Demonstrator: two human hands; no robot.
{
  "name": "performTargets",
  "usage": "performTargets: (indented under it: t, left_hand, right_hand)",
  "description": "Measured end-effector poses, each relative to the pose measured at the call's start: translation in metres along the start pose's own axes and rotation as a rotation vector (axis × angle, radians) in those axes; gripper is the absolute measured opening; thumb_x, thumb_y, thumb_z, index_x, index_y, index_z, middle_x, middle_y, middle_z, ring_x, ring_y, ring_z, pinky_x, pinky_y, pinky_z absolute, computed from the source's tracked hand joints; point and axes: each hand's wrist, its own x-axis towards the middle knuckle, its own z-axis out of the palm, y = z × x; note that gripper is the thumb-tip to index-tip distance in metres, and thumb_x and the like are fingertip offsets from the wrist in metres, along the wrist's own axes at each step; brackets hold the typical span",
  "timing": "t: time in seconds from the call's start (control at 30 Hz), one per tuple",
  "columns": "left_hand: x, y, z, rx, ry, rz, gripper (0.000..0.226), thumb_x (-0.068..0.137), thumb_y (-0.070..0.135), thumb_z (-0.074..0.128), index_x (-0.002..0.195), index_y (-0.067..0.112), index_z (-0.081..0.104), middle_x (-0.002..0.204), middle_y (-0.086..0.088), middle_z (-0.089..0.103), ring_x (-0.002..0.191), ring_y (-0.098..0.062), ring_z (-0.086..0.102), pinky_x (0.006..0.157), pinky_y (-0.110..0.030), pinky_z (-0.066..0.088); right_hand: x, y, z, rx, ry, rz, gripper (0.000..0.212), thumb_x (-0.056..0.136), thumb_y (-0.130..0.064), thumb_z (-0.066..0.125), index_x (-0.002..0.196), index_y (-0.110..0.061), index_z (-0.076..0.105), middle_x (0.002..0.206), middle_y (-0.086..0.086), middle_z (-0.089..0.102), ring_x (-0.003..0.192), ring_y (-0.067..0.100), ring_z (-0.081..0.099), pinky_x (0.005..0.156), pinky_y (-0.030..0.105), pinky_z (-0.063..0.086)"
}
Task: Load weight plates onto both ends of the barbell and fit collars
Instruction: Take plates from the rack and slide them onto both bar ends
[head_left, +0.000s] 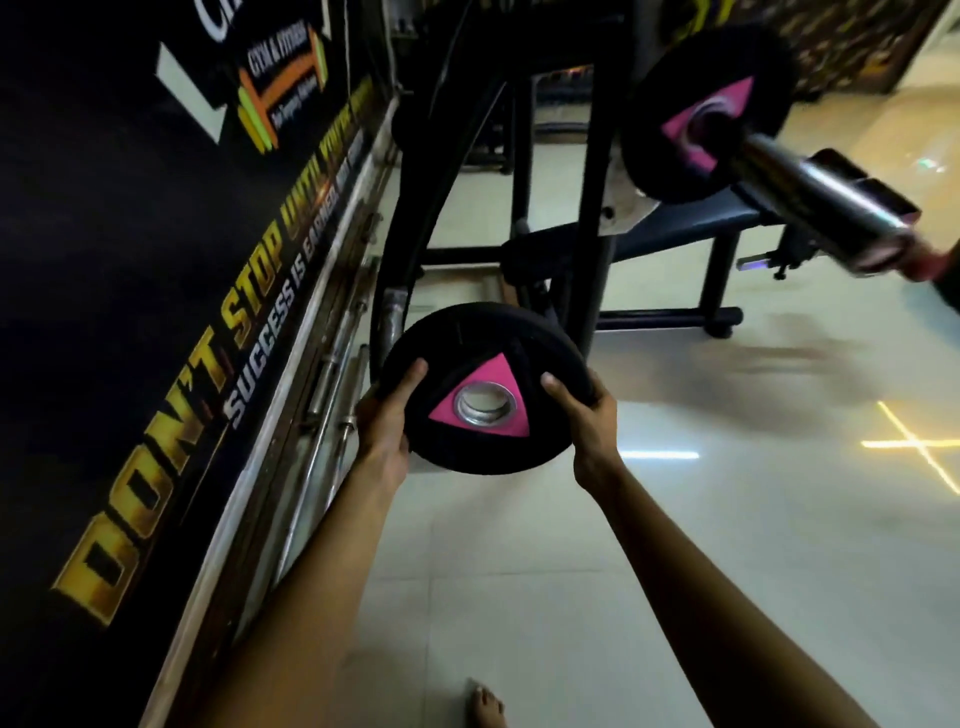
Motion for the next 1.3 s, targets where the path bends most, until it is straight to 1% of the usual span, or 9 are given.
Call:
performTargets:
  t: [0.1, 0.27, 0.4, 0.5, 0.63, 0.73, 0.9, 1.0, 1.3]
  left_hand:
    - [-0.038, 0.010, 0.034, -0.021, -0.068, -0.015, 0.075, 0.044, 0.047, 0.085, 0.111, 0.019, 0.066, 0.102, -0.003, 0.073, 0.091, -0.016, 0.070, 0.066, -0.026, 0.056]
    - [-0.089, 0.029, 0.100, -0.030, -0.186, 0.059, 0.047, 0.051, 0.042, 0.083, 0.092, 0.023, 0.070, 0.086, 0.003, 0.076, 0.079, -0.011, 0.072, 0.055, -0.021, 0.054]
    - [-0.113, 0.038, 0.161, -0.022, -0.243, 0.081, 0.052, 0.043, 0.041, 0.085, 0.088, 0.022, 0.069, 0.088, -0.001, 0.075, 0.078, -0.014, 0.072, 0.058, -0.025, 0.056]
    - [-0.123, 0.034, 0.208, -0.053, -0.261, 0.089, 0.061, 0.047, 0.037, 0.086, 0.101, 0.014, 0.069, 0.095, -0.007, 0.074, 0.085, -0.020, 0.071, 0.070, -0.033, 0.058]
    - [-0.123, 0.013, 0.265, -0.095, -0.256, 0.079, 0.058, 0.063, 0.031, 0.083, 0.114, 0.011, 0.064, 0.103, -0.008, 0.072, 0.089, -0.020, 0.070, 0.070, -0.031, 0.059]
    - [-0.121, -0.005, 0.300, -0.127, -0.180, 0.048, 0.060, 0.065, 0.032, 0.082, 0.117, 0.010, 0.063, 0.109, -0.009, 0.070, 0.097, -0.024, 0.067, 0.085, -0.039, 0.055]
    - [-0.110, -0.028, 0.340, -0.184, -0.090, 0.046, 0.044, 0.067, 0.032, 0.081, 0.104, 0.012, 0.066, 0.091, -0.003, 0.071, 0.067, -0.012, 0.071, 0.050, -0.022, 0.054]
    - [-0.105, -0.034, 0.353, -0.204, -0.043, 0.067, 0.036, 0.064, 0.035, 0.081, 0.091, 0.016, 0.066, 0.087, -0.003, 0.072, 0.063, -0.011, 0.071, 0.046, -0.021, 0.053]
    - [-0.085, -0.042, 0.358, -0.202, -0.015, 0.094, 0.077, 0.053, 0.049, 0.079, 0.119, 0.015, 0.062, 0.114, -0.008, 0.068, 0.102, -0.023, 0.066, 0.091, -0.040, 0.052]
  right_hand:
    - [-0.027, -0.045, -0.021, -0.004, 0.040, -0.076, 0.023, 0.076, -0.011, 0.073, 0.098, -0.010, 0.066, 0.088, 0.006, 0.070, 0.079, 0.014, 0.068, 0.067, 0.025, 0.056]
    - [-0.055, -0.111, -0.061, 0.006, 0.126, -0.164, 0.016, 0.074, -0.016, 0.076, 0.086, -0.019, 0.067, 0.092, 0.012, 0.069, 0.082, 0.018, 0.067, 0.074, 0.032, 0.057]
    - [-0.060, -0.154, -0.100, 0.025, 0.205, -0.264, 0.014, 0.074, -0.014, 0.075, 0.084, -0.019, 0.067, 0.083, 0.004, 0.069, 0.073, 0.012, 0.068, 0.063, 0.023, 0.056]
    - [-0.051, -0.184, -0.133, 0.023, 0.224, -0.305, 0.015, 0.075, -0.015, 0.074, 0.087, -0.020, 0.066, 0.084, 0.002, 0.070, 0.072, 0.010, 0.069, 0.059, 0.019, 0.054]
    - [-0.025, -0.216, -0.176, -0.056, 0.229, -0.352, 0.014, 0.075, -0.017, 0.075, 0.085, -0.022, 0.065, 0.085, 0.004, 0.068, 0.072, 0.011, 0.068, 0.058, 0.020, 0.054]
    - [0.006, -0.232, -0.206, -0.112, 0.201, -0.346, 0.017, 0.074, -0.018, 0.075, 0.087, -0.017, 0.065, 0.093, 0.015, 0.066, 0.082, 0.022, 0.066, 0.068, 0.031, 0.057]
    - [0.053, -0.242, -0.240, -0.137, 0.111, -0.297, 0.028, 0.072, -0.019, 0.076, 0.096, -0.012, 0.063, 0.103, 0.021, 0.066, 0.093, 0.032, 0.066, 0.080, 0.041, 0.057]
    - [0.074, -0.249, -0.248, -0.140, 0.030, -0.292, 0.032, 0.073, -0.019, 0.076, 0.100, -0.011, 0.062, 0.100, 0.015, 0.067, 0.087, 0.025, 0.068, 0.073, 0.033, 0.059]
    - [0.111, -0.249, -0.242, -0.153, -0.110, -0.279, 0.026, 0.071, -0.020, 0.077, 0.092, -0.017, 0.060, 0.095, 0.009, 0.066, 0.090, 0.027, 0.066, 0.078, 0.036, 0.057]
